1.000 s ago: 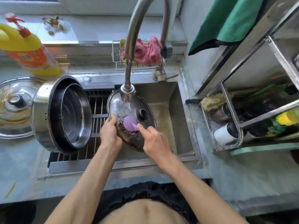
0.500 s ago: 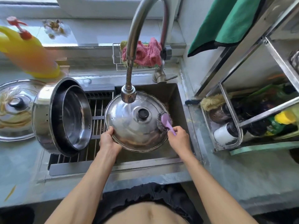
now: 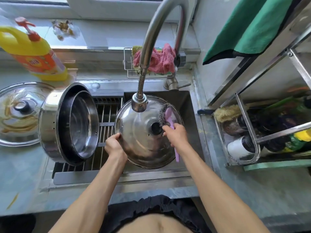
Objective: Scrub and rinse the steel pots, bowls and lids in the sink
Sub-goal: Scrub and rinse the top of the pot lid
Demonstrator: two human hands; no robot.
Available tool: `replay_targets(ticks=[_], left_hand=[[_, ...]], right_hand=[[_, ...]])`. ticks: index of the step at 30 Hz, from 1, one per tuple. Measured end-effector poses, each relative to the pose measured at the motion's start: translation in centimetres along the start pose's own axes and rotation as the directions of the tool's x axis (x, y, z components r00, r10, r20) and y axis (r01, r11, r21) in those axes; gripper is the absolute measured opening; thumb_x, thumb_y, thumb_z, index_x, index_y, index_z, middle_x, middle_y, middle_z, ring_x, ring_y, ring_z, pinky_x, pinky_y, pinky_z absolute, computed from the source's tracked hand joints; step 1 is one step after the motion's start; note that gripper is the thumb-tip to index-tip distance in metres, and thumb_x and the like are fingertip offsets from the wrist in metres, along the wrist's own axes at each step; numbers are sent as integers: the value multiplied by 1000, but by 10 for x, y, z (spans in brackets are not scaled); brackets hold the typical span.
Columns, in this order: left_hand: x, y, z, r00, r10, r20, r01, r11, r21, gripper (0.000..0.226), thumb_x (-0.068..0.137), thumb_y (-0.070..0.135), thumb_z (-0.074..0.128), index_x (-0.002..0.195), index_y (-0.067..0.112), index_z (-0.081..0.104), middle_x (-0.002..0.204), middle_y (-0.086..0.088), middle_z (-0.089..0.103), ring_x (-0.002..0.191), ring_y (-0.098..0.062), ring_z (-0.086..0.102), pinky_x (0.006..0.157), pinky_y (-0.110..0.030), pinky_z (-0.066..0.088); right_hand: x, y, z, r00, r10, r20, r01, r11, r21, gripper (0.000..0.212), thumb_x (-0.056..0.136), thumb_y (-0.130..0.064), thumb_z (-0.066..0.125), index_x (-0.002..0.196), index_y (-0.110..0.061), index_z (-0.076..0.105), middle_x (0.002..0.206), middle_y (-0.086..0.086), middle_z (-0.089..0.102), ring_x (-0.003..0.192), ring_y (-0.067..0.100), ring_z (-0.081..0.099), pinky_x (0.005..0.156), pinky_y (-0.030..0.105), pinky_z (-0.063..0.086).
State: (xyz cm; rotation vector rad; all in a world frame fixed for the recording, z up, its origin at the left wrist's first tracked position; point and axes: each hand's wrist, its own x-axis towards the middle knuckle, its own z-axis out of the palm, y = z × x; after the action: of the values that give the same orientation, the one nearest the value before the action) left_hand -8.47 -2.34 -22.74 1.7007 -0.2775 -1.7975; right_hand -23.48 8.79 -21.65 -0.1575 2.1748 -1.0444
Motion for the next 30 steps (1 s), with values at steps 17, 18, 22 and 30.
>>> replay_targets(ticks=[17,18,22,30], left_hand=[[26,32,-16,899,19,437,-263,822,506,16,103,19,55,105,8,66,92,-10,76,86,-25,71,81,-41,56],[29,34,-12,907,61,416,-260,859,441,20,105,23,53,103,9,68,94,-10,76,89,-24,71,83,-40,56],[36,36,-10,873,347,344,-471,782,408,29,106,26,53,82,13,63,83,-8,64,80,-21,58,77,-38,50],[8,24,-17,697,572,433,-715,507,482,38,107,26,49,69,18,48,65,4,48,61,-10,43,60,-33,39]], right_hand=[[9,-10,22,983,-167,81,173,982,-75,49,76,-39,80,111,-14,56,107,-4,59,96,14,53,64,23,37],[9,-9,24,978,-186,99,194,978,-79,45,76,-41,80,105,-15,56,104,-5,60,95,14,54,63,22,37],[7,-3,31,960,-269,84,279,946,-167,27,89,-45,62,92,-19,57,97,-1,64,93,18,59,70,28,38],[-26,-9,18,806,-535,252,521,441,-731,31,105,-31,32,118,-17,56,92,12,58,83,40,61,61,39,36]])
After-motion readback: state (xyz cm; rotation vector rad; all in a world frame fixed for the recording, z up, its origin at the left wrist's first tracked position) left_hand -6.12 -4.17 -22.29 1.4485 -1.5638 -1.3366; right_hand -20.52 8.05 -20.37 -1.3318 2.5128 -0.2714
